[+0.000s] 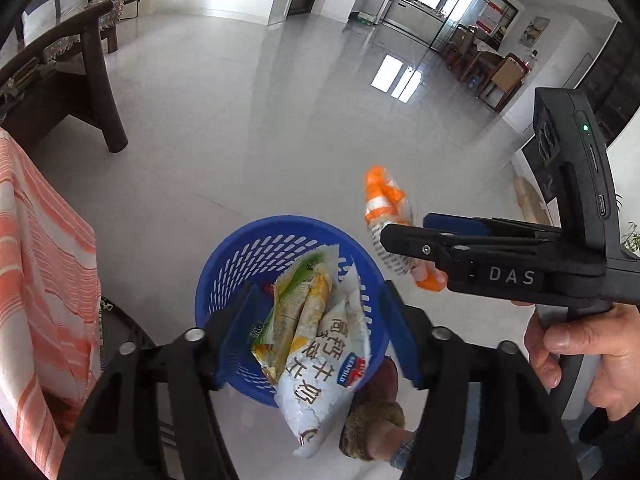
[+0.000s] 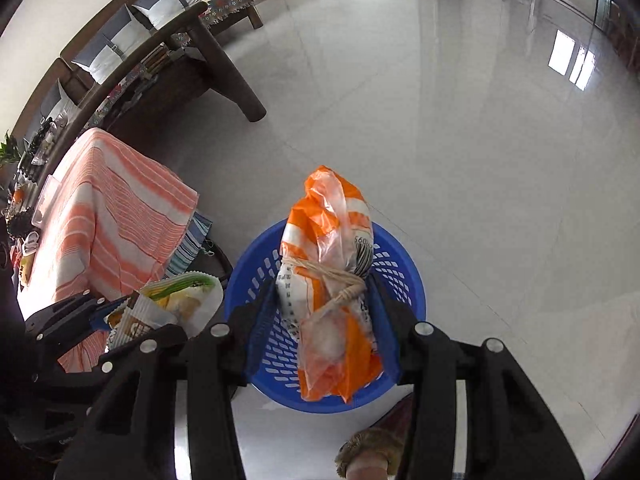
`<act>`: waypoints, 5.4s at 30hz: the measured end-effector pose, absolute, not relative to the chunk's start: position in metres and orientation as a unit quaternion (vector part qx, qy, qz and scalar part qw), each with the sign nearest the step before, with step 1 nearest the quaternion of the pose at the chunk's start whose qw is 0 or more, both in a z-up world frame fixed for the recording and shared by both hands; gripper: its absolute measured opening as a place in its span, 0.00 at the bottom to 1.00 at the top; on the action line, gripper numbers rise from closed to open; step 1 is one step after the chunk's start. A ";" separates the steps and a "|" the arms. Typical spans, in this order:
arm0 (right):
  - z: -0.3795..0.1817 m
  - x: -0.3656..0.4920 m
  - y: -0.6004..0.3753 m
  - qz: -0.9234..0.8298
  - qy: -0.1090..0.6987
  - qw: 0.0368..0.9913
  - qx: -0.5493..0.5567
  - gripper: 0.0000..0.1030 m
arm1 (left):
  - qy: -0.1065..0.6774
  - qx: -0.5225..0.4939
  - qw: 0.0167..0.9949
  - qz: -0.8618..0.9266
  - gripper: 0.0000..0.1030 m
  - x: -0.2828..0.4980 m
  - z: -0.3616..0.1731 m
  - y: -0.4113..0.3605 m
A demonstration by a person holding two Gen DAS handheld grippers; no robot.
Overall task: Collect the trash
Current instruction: 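Carry both items to the blue wastebasket and open both grippers over it, then move both tools back over the table, then lower the open left gripper toward the long red snack wrapper, then grasp the red wrapper with the left gripper while the right gripper grasps the cream snack bag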
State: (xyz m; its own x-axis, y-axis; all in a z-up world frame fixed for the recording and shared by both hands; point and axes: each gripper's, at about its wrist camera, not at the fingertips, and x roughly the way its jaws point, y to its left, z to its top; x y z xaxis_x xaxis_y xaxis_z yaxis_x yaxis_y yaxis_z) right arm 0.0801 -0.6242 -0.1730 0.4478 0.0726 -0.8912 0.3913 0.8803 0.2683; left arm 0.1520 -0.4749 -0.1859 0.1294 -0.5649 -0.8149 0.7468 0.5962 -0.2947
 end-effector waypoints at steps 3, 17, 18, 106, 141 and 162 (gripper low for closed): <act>-0.170 0.076 -0.631 -0.110 0.504 0.824 0.234 0.75 | 0.483 0.085 0.755 -0.435 0.78 0.158 -0.180 -0.474; -0.118 0.069 -0.568 -0.135 0.426 0.882 0.148 0.91 | 0.400 0.122 0.823 -0.384 0.92 0.112 -0.102 -0.312; -0.115 0.071 -0.551 -0.128 0.423 0.887 0.131 0.91 | 0.403 0.127 0.828 -0.370 0.92 0.111 -0.103 -0.293; -0.125 0.188 -0.213 0.053 0.473 0.879 -0.017 0.96 | 0.459 0.061 0.849 -0.255 0.59 0.212 -0.110 0.009; -0.091 0.187 -0.194 0.063 0.446 0.881 0.144 0.96 | 0.460 0.069 0.875 -0.136 0.93 0.188 -0.130 0.038; -0.106 0.165 -0.211 0.067 0.501 0.863 0.007 0.96 | 0.459 0.058 0.874 -0.148 0.94 0.188 -0.129 0.039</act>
